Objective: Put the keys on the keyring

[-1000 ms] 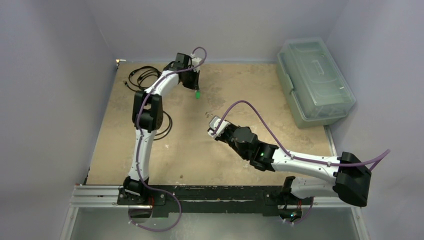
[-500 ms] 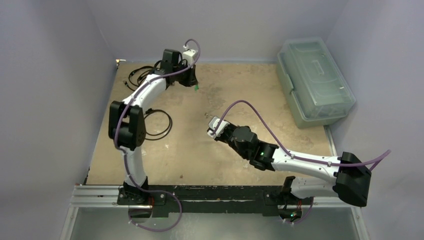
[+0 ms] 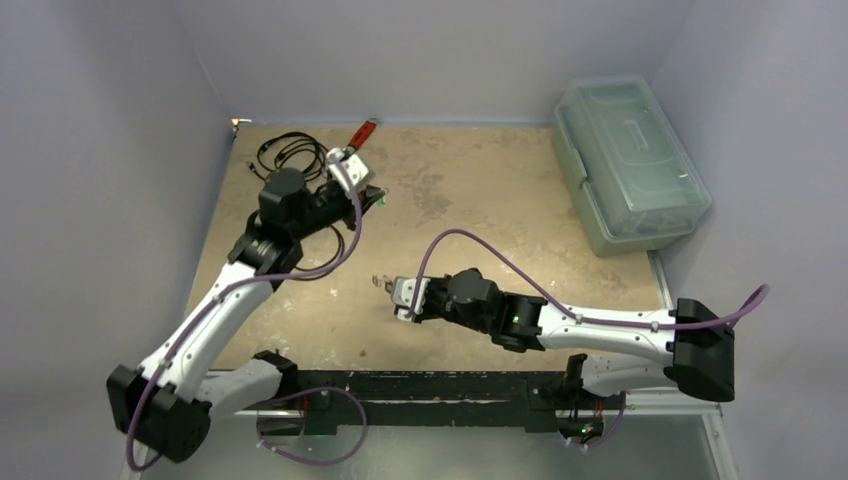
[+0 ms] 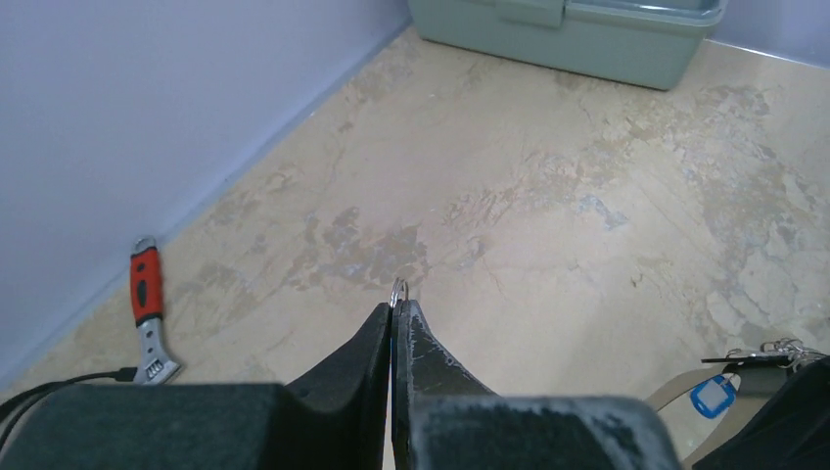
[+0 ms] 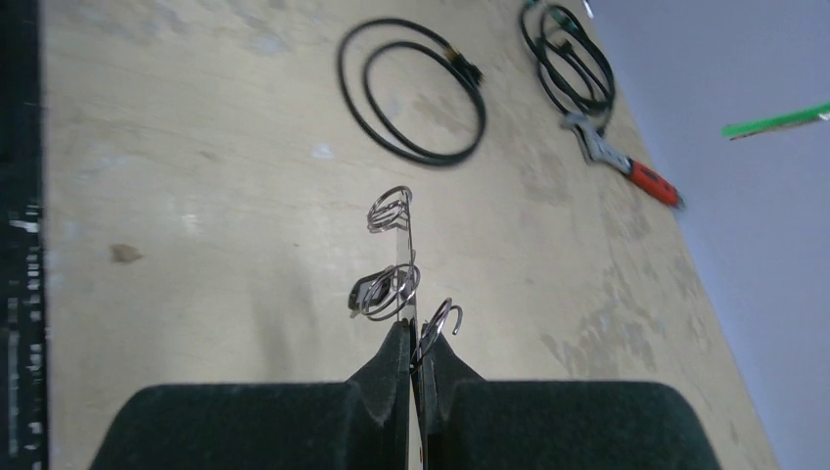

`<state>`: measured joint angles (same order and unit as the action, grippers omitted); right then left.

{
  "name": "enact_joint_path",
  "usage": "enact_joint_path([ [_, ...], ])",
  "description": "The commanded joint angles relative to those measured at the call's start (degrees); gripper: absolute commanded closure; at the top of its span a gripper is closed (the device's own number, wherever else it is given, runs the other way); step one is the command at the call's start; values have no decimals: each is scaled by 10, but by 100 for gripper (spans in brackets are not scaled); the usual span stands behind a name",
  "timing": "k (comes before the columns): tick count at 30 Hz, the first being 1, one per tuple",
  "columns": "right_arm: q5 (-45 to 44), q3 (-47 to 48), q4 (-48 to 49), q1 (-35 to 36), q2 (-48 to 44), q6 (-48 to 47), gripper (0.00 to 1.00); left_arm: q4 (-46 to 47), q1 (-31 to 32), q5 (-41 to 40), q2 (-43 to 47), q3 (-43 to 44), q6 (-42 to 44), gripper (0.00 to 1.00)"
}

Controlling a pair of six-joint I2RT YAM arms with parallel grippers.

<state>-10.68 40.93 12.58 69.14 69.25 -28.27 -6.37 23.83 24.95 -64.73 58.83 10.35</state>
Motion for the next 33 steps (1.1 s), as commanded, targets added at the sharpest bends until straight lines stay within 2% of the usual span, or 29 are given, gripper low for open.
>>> enact_joint_path([
  [1, 74, 19, 10, 19, -17, -33, 100, 85, 7, 5, 100, -89, 22, 100],
  [5, 114, 10, 14, 20, -44, -34, 100, 83, 7, 38, 167, -133, 9, 100],
  [8, 142, 2, 22, 20, -58, -34, 100, 123, 8, 78, 207, -179, -10, 100],
  [16, 193, 1, 12, 21, -66, -33, 100, 150, 11, 179, 239, -212, -32, 100],
  [26, 190, 16, -15, 22, -50, -30, 100, 147, 28, 174, 272, -233, -25, 100],
  [33, 208, 9, -8, 22, -75, -28, 100, 126, 31, 177, 324, -262, 8, 100],
])
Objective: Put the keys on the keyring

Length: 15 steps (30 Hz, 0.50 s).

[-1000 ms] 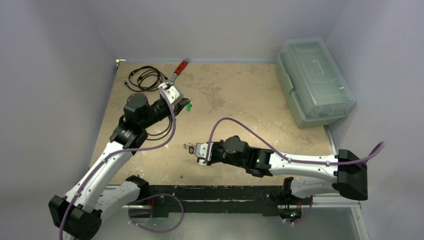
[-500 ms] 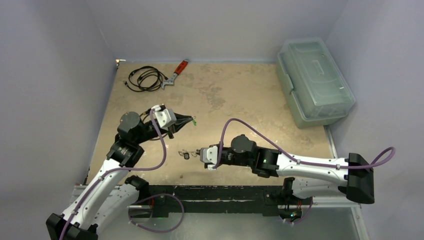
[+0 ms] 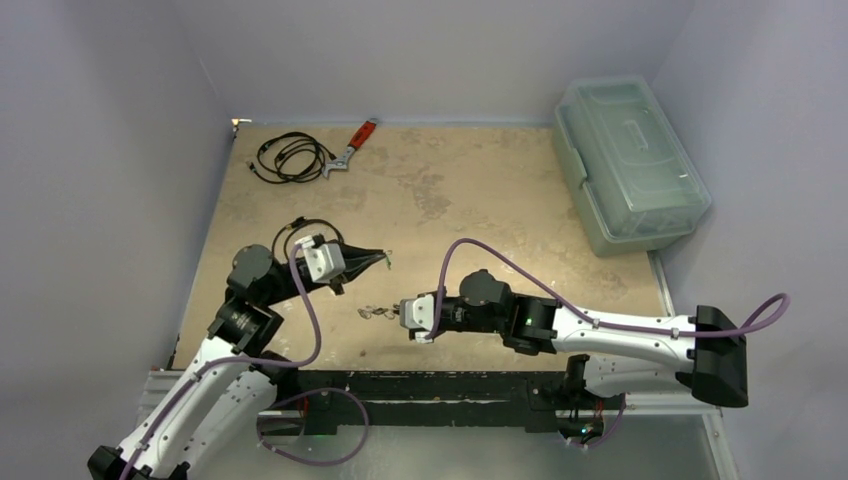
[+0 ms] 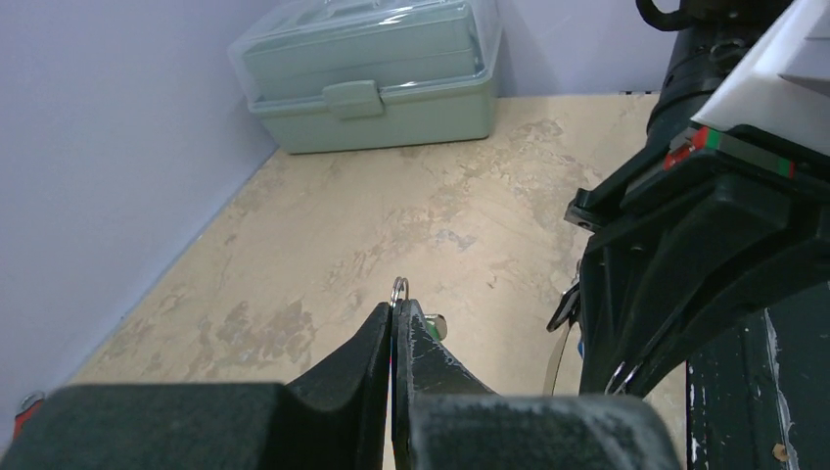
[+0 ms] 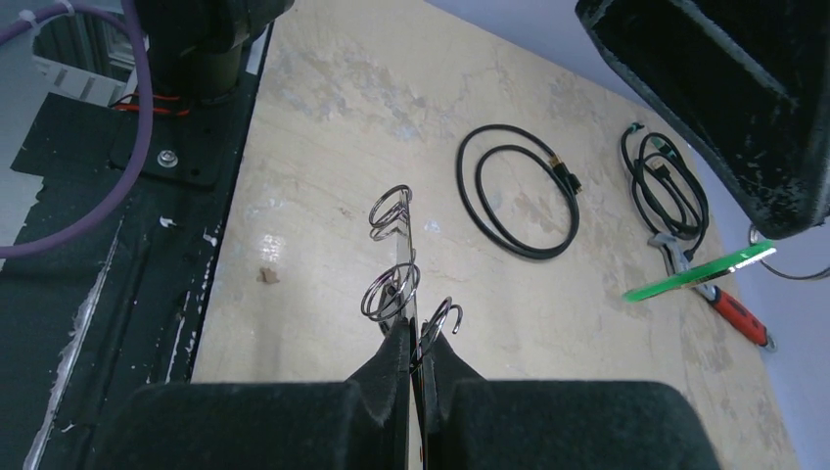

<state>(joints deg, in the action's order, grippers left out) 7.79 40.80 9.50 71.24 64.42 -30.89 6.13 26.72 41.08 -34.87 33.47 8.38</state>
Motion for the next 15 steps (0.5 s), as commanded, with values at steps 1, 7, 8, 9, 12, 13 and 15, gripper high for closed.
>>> enact_joint_path([
  [1, 29, 9, 23, 1, -28, -1, 100, -7, 3, 18, 34, -14, 39, 100],
  [7, 48, 29, -12, 1, -4, -1, 100, -58, 7, 52, 97, -34, 132, 100],
  [8, 50, 33, -19, 1, 3, -1, 100, -91, 7, 51, 104, -31, 152, 100],
  [9, 53, 37, -25, 1, 8, -1, 100, -120, 8, 50, 106, -25, 173, 100],
  [12, 60, 42, -34, 1, 19, -1, 100, -187, 8, 71, 108, -11, 232, 100],
  [13, 63, 43, -36, 2, 19, -1, 100, -202, 8, 83, 108, -9, 246, 100],
  [15, 71, 42, -38, 3, 17, -1, 100, -225, 9, 111, 111, -8, 269, 100],
])
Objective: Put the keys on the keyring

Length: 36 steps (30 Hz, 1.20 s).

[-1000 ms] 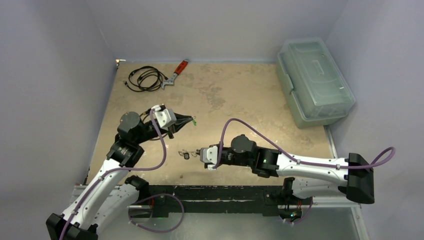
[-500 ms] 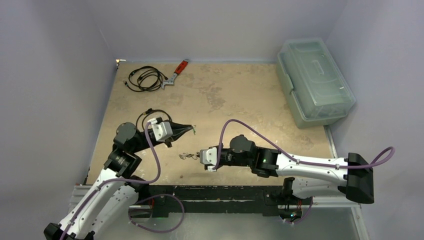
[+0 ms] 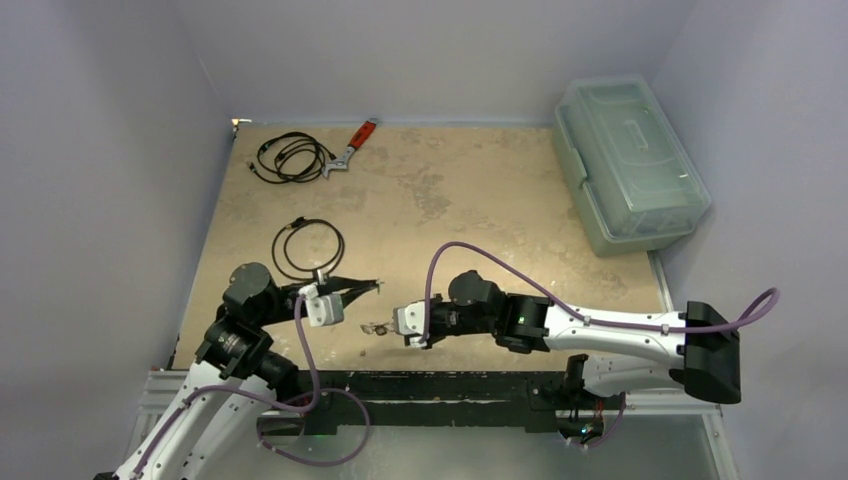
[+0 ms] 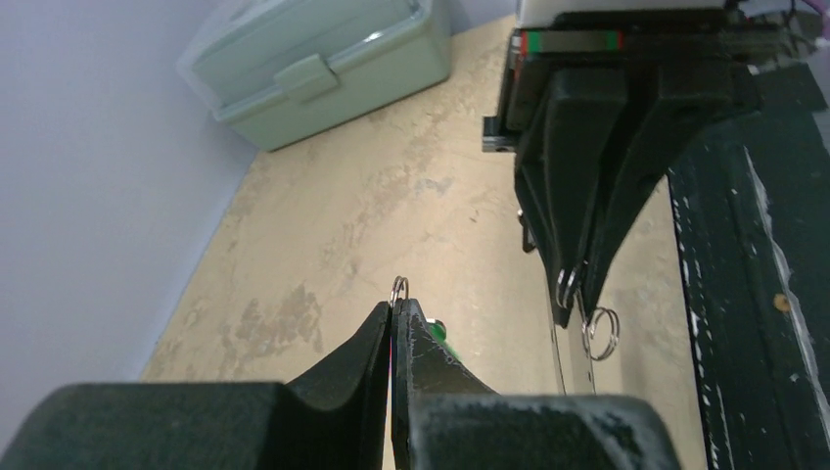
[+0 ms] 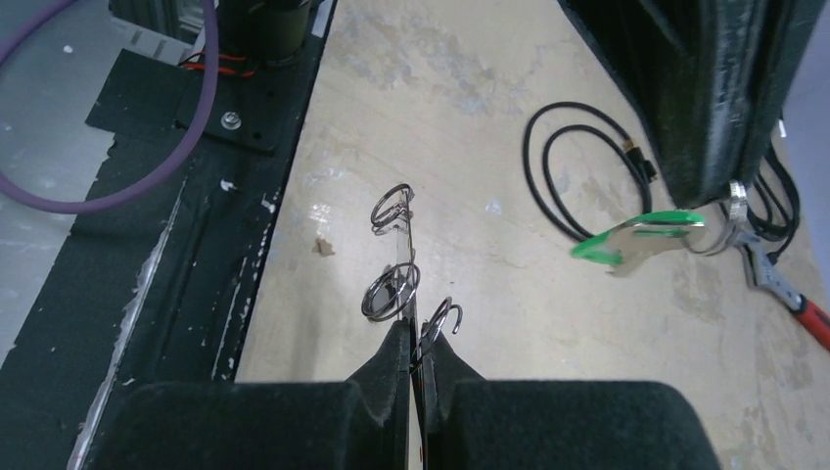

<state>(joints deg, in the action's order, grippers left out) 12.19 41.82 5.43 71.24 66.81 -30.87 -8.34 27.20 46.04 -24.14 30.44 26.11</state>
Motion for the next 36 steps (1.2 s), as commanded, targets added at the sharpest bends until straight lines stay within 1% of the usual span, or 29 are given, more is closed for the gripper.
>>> enact_joint_path([
  [1, 31, 32, 2, 3, -9, -2, 100, -86, 5, 75, 8, 19, 103, 100],
  [4, 46, 32, -4, 5, -15, 0, 100, -64, 9, 122, 21, -6, 102, 100],
  [6, 56, 32, -7, 7, -19, 2, 100, -51, 10, 123, 24, -17, 99, 100],
  [8, 65, 32, -6, 9, -24, 3, 100, -46, 10, 117, 30, -25, 119, 100],
  [11, 69, 29, -6, 12, -26, 3, 100, -43, 11, 129, 39, -30, 137, 100],
  [16, 78, 35, -11, 18, -21, 4, 100, -36, 11, 136, 39, -36, 146, 100],
  [29, 80, 38, -9, 25, -39, -1, 100, -43, 20, 178, 32, -38, 133, 100],
  [36, 81, 50, -11, 24, -23, -12, 100, -41, 22, 202, 24, -40, 123, 100],
])
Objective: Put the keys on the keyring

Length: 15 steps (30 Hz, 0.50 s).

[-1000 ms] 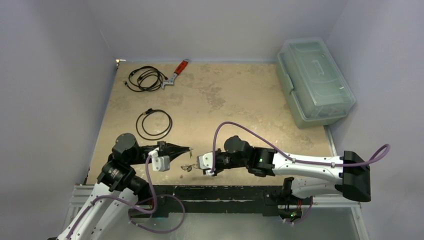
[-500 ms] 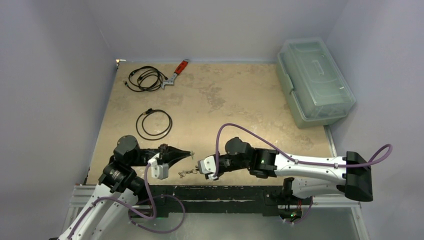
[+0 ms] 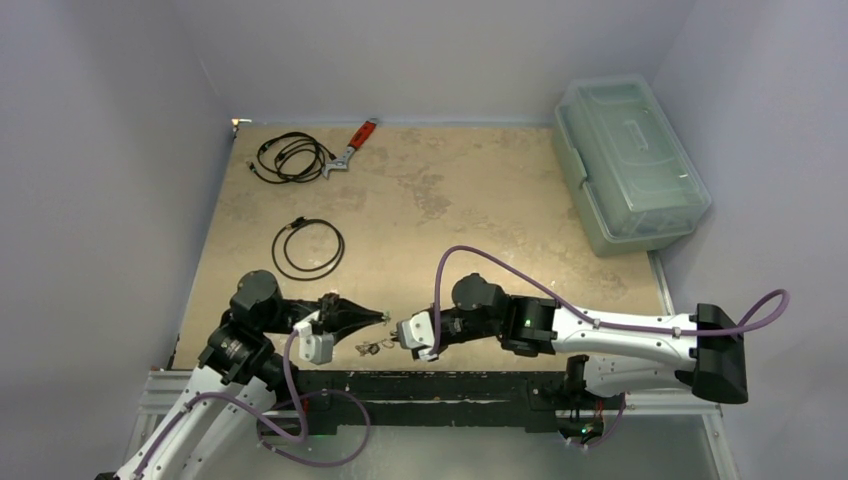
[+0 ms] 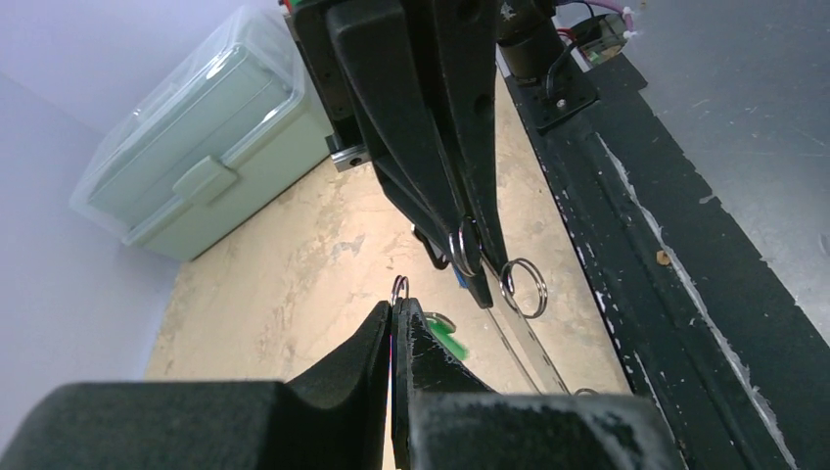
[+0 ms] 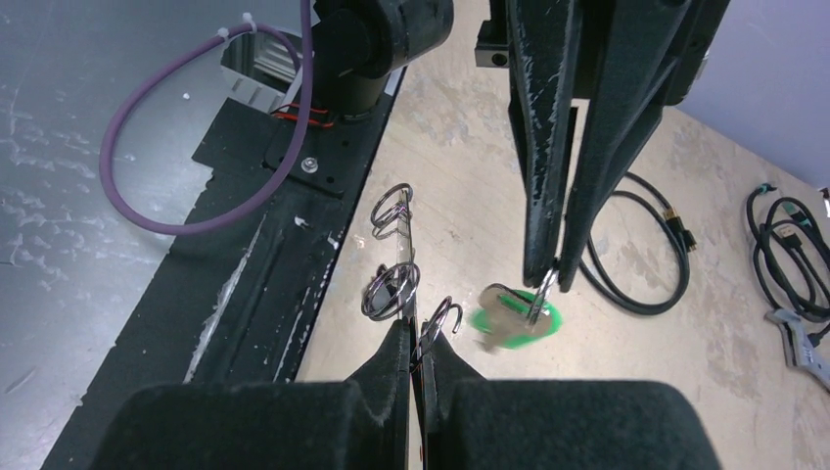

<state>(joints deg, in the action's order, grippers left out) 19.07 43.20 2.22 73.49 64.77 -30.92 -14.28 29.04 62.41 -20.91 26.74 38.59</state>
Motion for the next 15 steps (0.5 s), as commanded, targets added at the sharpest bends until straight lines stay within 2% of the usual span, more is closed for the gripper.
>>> enact_joint_path([
  [1, 17, 37, 22, 2, 0, -12, 100, 18, 4, 43, -11, -4, -5, 100],
  [15, 20, 45, 32, 2, 23, -9, 100, 29, 13, 60, -16, -8, -22, 100],
])
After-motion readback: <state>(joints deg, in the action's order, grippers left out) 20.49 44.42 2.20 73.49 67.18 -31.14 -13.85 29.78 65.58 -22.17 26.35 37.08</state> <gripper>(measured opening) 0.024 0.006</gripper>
